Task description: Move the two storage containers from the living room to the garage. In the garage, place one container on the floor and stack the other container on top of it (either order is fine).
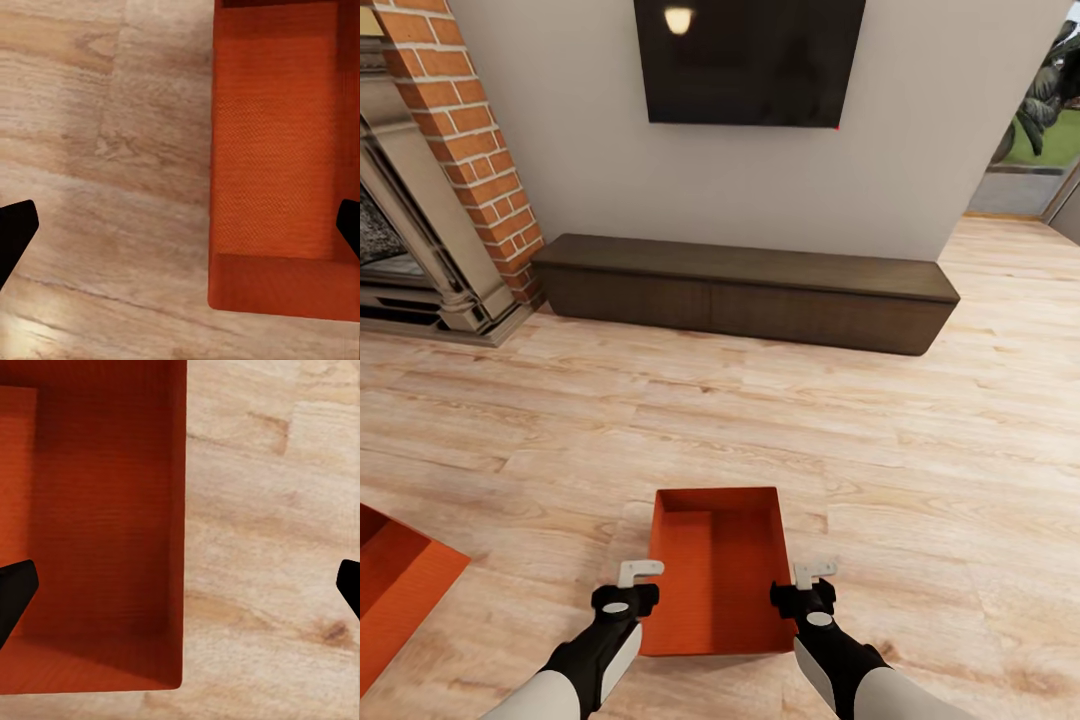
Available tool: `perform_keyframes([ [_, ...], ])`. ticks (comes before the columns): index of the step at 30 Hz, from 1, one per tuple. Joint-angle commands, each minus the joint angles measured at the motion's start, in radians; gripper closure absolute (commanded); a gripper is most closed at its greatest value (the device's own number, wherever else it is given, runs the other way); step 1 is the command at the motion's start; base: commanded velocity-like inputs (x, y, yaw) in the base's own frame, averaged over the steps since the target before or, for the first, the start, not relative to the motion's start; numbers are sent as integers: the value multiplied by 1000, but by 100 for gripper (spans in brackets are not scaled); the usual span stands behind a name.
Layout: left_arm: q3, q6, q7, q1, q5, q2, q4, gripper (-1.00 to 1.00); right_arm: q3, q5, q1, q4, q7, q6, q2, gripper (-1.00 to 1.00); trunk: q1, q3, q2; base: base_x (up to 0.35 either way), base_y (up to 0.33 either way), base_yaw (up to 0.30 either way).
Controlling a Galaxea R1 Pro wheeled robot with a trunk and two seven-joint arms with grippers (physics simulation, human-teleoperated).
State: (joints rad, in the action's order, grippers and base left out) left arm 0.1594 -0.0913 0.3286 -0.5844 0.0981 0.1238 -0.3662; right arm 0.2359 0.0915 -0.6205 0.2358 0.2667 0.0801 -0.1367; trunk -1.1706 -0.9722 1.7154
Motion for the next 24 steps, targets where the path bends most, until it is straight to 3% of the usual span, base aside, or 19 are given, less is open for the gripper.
perform_keyframes([
  [1,10,-5,7,0,0,1,-3,-100,8,10,-1,-1,5,4,0,-100,-4,-4,8,0,0,0],
  [6,13,-5,7,0,-15,7,-26,-100,8,10,-1,-1,5,5,0,-100,-23,-20,43,0,0,0],
  [24,17,-5,7,0,-20,5,-35,-100,8,9,-1,-1,5,39,0,-100,-92,-76,169,0,0,0],
])
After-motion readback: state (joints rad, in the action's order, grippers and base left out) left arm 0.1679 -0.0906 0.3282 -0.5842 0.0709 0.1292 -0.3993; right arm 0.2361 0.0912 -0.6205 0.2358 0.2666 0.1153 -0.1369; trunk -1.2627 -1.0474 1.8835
